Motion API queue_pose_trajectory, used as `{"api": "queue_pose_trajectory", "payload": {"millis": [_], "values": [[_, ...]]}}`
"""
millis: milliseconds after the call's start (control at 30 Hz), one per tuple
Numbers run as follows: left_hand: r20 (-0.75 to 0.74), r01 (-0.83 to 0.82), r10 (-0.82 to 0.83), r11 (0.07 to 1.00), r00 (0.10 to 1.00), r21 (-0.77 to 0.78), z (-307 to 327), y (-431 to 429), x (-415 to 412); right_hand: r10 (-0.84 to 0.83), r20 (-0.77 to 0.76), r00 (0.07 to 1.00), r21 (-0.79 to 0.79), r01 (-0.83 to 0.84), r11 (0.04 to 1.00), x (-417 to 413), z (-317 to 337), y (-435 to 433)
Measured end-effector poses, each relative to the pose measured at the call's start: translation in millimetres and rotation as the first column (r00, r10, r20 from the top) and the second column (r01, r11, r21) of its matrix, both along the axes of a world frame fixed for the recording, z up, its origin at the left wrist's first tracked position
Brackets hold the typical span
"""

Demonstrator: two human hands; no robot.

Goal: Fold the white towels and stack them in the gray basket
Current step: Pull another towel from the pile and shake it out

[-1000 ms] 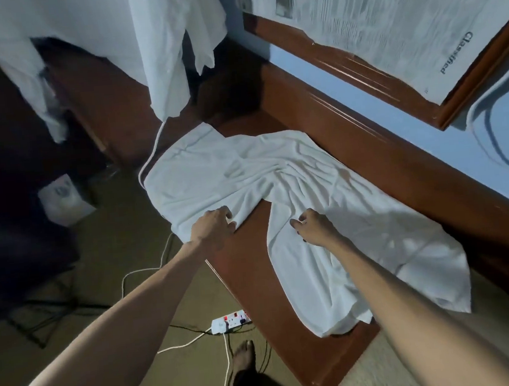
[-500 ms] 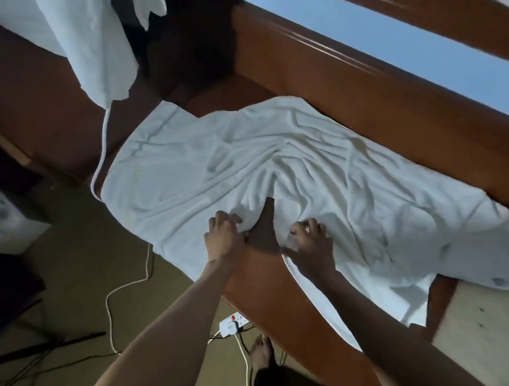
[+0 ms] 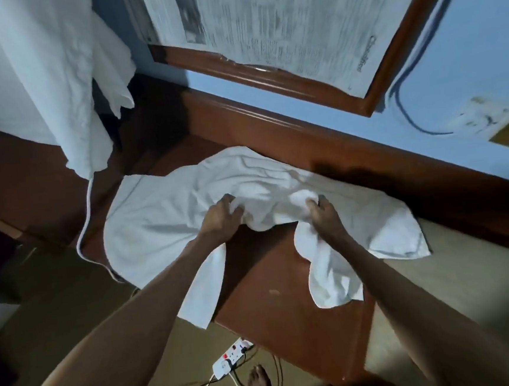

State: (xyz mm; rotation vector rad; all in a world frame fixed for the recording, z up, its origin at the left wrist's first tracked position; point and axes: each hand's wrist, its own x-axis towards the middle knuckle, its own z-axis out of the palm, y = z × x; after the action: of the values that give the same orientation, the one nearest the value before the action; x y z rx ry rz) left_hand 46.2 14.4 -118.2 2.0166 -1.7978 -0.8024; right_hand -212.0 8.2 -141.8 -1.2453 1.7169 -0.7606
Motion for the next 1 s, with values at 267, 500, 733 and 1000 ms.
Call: {"api": "queue_pose_trajectory", "payload": {"millis": [267, 500, 733, 1000], "values": [[-0.052, 0.279, -0.281, 0.959, 0.958, -0.045, 154, -8, -136, -0.039, -0.116, 0.993, -0.32, 0.0, 0.948, -127, 146, 24], [0.07, 0.569, -0.576, 0.771, 0.815, -0.287, 255, 33, -281, -0.163, -0.07, 0.984, -0.56, 0.096, 0.823, -260, 249, 87], [-0.086, 0.447, -0.516, 0.804, 0.852, -0.392, 316, 87, -429, -0.387, -0.021, 0.922, -0.754, 0.24, 0.612, -410, 331, 164], [-0.42, 0.366, -0.541, 0.826, 0.729, -0.429, 338, 148, -569, -0.735, -0.011, 0.678, -0.739, 0.49, 0.463, -559, 362, 273]]}}
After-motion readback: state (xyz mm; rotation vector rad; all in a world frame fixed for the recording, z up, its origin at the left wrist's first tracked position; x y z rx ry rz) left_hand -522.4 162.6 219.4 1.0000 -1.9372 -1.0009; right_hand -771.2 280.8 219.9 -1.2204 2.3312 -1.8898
